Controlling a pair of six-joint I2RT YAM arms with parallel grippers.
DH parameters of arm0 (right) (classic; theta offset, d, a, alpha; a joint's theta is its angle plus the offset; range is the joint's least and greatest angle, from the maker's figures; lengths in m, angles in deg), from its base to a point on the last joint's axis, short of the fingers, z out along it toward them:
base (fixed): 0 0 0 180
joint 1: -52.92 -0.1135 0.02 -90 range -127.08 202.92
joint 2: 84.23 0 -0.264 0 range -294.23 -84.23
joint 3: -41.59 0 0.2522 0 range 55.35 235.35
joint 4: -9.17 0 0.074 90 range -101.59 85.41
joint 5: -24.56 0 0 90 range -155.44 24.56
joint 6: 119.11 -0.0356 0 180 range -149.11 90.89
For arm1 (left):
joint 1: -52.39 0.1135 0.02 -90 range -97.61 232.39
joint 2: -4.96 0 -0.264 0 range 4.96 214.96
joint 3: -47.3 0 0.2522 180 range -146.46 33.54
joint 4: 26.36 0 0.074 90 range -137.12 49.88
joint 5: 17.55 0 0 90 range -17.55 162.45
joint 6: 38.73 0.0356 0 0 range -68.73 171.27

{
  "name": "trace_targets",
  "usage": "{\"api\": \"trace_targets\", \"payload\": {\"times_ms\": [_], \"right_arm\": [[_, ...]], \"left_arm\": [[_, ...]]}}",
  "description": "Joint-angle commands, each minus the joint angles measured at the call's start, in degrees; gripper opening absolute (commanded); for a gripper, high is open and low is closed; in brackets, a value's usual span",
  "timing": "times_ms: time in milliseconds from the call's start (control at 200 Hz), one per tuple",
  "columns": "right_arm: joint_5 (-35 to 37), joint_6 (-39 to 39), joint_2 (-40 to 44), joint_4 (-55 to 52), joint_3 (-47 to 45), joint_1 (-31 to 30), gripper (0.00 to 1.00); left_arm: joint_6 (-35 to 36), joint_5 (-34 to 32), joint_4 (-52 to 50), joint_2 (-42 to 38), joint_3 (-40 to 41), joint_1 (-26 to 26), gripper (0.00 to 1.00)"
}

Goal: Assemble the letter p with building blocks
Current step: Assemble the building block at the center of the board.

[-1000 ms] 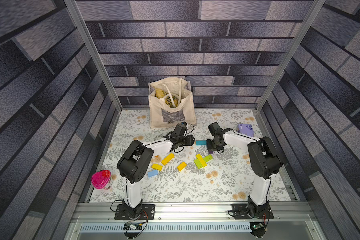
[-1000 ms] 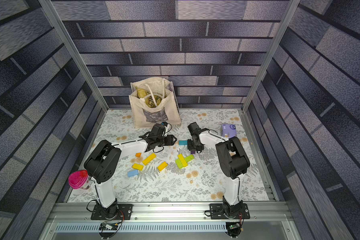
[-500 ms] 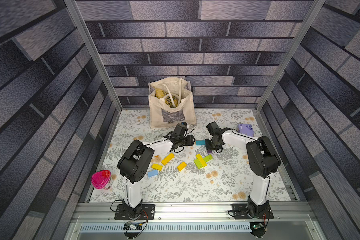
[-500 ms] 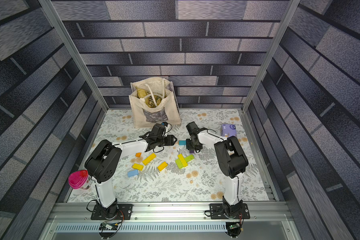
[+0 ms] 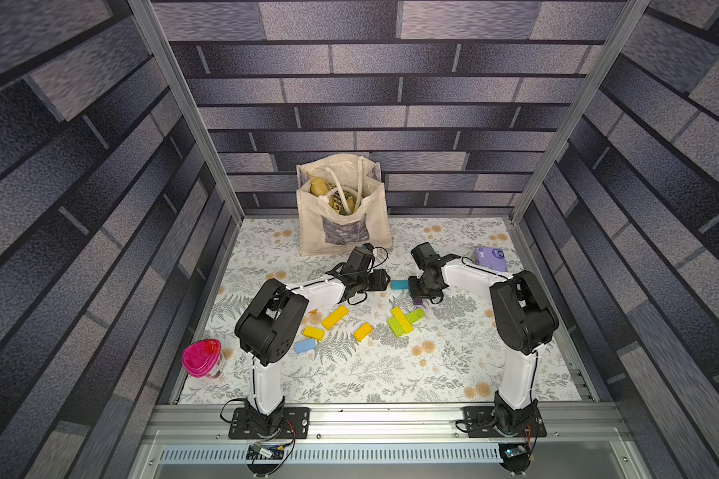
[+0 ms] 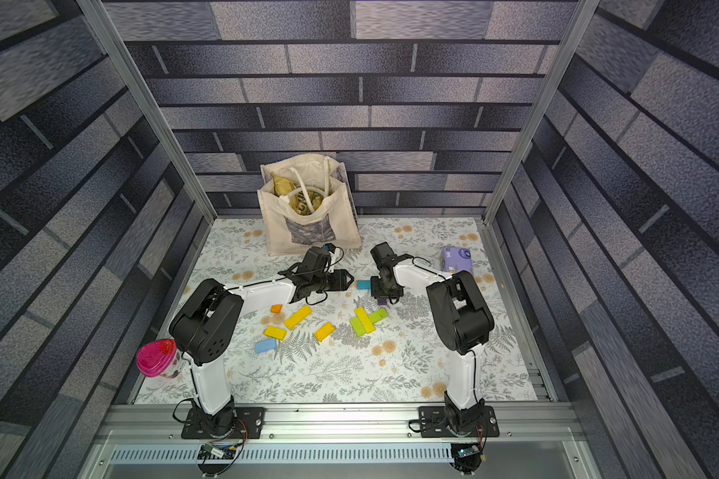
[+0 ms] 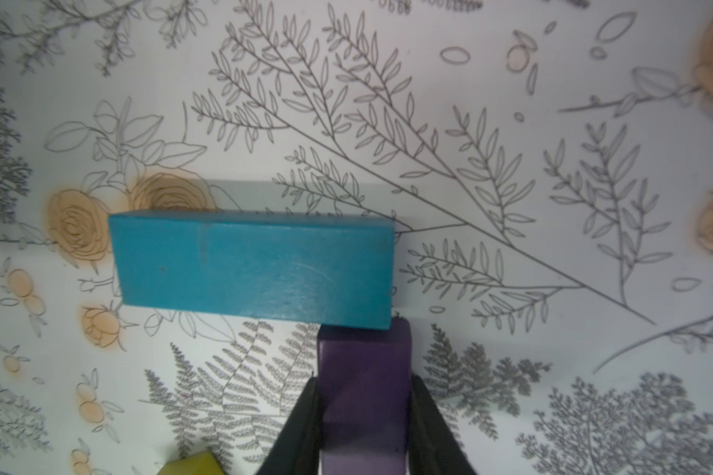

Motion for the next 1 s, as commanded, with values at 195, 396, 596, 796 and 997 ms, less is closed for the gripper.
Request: {"api": "trace_targets", "payload": {"times_ms": [195,396,596,796,997], "right_arm": [[0.4,-0.6,-3.2,-2.7,0.4,-0.9,0.27],[0.5,-0.7,-3.4,-3.2,0.9,-0.9,0.29],[-0.4,-0.9,-3.2,-3.0,0.6,-1.0,0.37],[-1.8,-1.4,0.3,0.0,-1.3,-1.0,0.48],[0.5,-0.6,7.1,2.3,-4.1,-1.0,0.52]], "left_arm": [[-0.4,0.5,-0.9,1.0,-0.9,0.6,0.58],[-0.6,0.4,-0.6,1.0,-0.5,0.7,0.58],[-0.8,0.7,-0.7,1.2,-0.6,0.8,0.58],[-0.7,0.8,-0.6,1.2,-0.6,0.8,0.59],[-0.9,0.6,-0.2,0.9,-0.3,0.8,0.59]]}}
